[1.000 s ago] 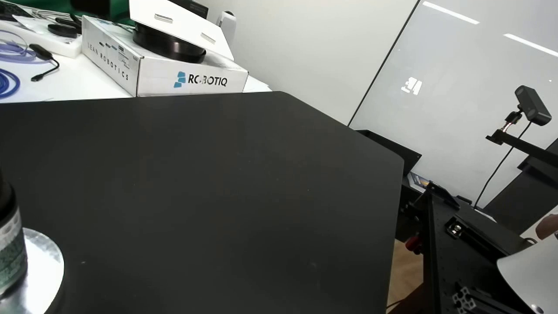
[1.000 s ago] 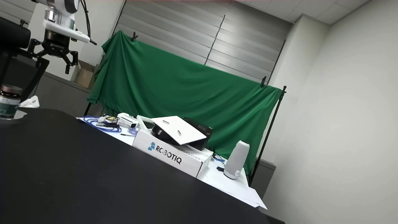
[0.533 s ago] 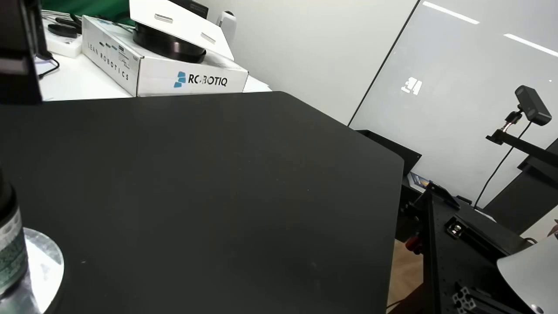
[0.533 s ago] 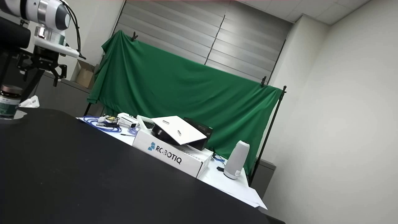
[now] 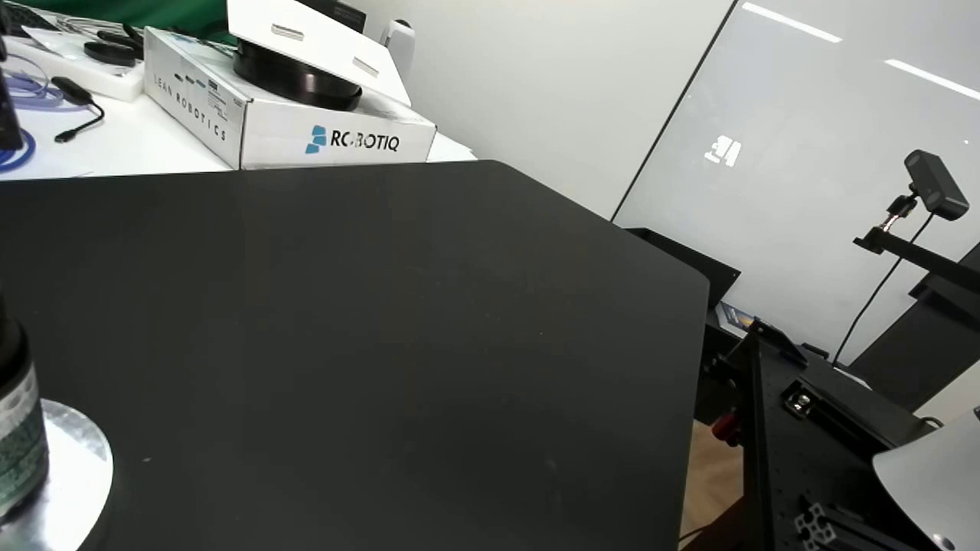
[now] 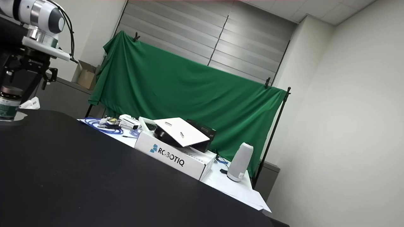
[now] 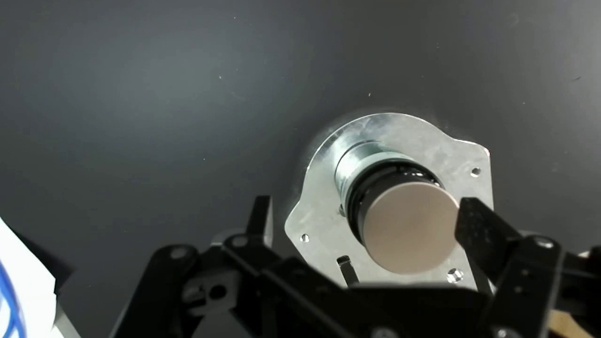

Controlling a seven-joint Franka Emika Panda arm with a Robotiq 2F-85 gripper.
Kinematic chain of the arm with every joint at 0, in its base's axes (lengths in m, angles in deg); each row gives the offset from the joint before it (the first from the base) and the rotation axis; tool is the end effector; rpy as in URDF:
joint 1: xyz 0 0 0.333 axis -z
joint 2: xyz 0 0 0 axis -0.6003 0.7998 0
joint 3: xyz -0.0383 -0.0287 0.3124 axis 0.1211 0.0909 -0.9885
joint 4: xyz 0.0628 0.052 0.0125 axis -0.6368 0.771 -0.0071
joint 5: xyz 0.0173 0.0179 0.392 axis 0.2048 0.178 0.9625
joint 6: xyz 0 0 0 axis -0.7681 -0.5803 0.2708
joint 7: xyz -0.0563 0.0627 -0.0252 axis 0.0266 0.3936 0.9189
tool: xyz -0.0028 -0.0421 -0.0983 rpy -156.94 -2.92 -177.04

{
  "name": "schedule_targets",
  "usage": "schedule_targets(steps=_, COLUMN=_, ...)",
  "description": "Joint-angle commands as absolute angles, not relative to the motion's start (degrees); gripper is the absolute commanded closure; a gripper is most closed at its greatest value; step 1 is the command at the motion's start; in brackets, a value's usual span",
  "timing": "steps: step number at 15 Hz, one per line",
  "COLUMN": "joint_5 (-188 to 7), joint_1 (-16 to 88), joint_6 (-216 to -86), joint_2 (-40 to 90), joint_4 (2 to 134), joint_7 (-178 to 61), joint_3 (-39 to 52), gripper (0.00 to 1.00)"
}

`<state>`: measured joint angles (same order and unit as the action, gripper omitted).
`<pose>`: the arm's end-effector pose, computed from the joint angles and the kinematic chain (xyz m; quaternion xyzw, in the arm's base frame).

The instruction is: Remove the bottle from the silver object and set it down on the right side of the table

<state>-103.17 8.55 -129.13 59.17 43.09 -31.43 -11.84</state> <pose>0.5988 0.4589 0.2610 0.8321 0.5532 -0.0272 0.0288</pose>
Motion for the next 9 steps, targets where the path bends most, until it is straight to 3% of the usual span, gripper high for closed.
schedule_targets(steps=1, joint_5=-102.01, joint_1=6.85, joint_6=-125.09, joint_2=61.91, joint_4=37.00, joint_7=-32.50, joint_3=-11.91, gripper=0.00)
schedule_targets(steps=9, joint_5=-101.92, joint_1=6.03, joint_6=-129.95, joint_2=64.03, joint_4=36.89, joint_7=-31.98, joint_3=-11.73, gripper=0.00)
